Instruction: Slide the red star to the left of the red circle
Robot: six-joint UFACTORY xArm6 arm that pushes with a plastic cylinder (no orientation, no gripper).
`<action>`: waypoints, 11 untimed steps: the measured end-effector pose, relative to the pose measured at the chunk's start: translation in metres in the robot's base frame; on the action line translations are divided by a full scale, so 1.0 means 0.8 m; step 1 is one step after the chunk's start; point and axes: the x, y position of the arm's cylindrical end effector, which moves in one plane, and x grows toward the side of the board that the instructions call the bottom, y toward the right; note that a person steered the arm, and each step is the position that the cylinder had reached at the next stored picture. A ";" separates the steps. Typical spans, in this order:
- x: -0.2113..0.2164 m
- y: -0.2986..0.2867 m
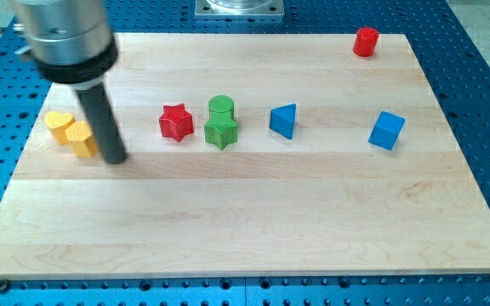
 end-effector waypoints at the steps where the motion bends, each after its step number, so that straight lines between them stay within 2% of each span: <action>1: 0.009 -0.022; 2: 0.009 -0.016; 3: -0.003 0.066; 5: -0.078 0.132; 7: -0.164 0.152; 9: -0.202 0.269; 11: -0.213 0.401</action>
